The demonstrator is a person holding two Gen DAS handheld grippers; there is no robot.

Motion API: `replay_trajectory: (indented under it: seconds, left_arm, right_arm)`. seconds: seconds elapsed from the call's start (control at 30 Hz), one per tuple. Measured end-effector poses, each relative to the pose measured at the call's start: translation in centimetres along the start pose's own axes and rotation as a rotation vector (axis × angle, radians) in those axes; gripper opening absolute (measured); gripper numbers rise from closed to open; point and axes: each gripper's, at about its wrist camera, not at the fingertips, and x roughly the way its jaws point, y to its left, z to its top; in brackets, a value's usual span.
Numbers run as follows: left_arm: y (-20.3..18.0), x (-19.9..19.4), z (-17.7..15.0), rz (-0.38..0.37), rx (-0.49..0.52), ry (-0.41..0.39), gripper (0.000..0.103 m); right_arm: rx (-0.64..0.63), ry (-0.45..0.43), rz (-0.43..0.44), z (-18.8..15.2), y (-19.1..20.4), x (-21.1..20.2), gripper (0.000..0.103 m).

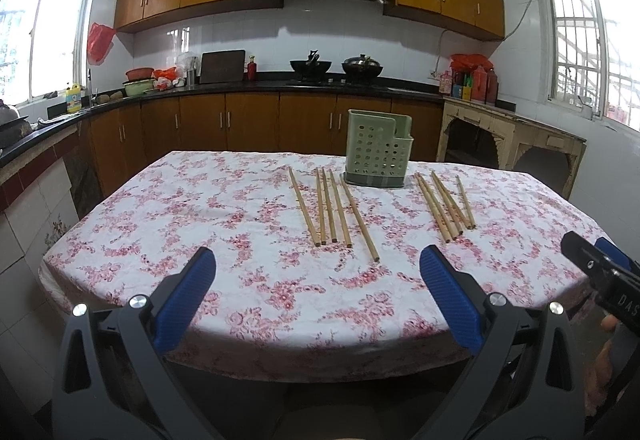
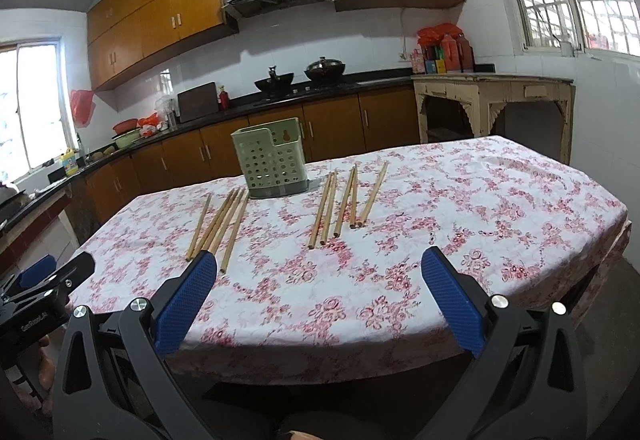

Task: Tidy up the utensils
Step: 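Lower the left tool onto one wooden chopstick and close it while the right tool grasps another chopstick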

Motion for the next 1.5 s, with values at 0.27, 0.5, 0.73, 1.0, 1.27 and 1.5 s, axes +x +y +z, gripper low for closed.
replay_trajectory:
  seconds: [0.27,0.5,0.73,1.0,1.27,1.5]
  left_arm:
    - [1.5,5.5,2.2,0.004,-0.038,0.101,0.099]
    - [2.9,12.5,3.8,0.051,-0.047,0.234,0.099]
    - [4.3,18.5,4.5,0.06,-0.085,0.368,0.099]
    - [4.5,22.4,5.2,0.032,-0.077,0.423,0.086]
    - [4.7,25.3,4.4,-0.016,-0.099,0.5,0.053]
    - [3.7,27.1,4.2,-0.073,-0.107,0.532,0.038]
  right_arm:
    - [0.018,0.066,-0.073,2.7,-1.1,5.5,0.101]
    - [0.061,0.229,-0.132,4.5,-2.9,13.5,0.088]
    - [0.111,0.4,-0.17,5.2,-4.9,21.8,0.049]
    - [0.152,0.508,-0.21,4.9,-6.0,27.3,0.031]
    - [0.101,0.506,-0.274,4.6,-6.3,27.7,0.008]
    - [0.104,0.494,-0.3,4.7,-6.9,27.6,0.008]
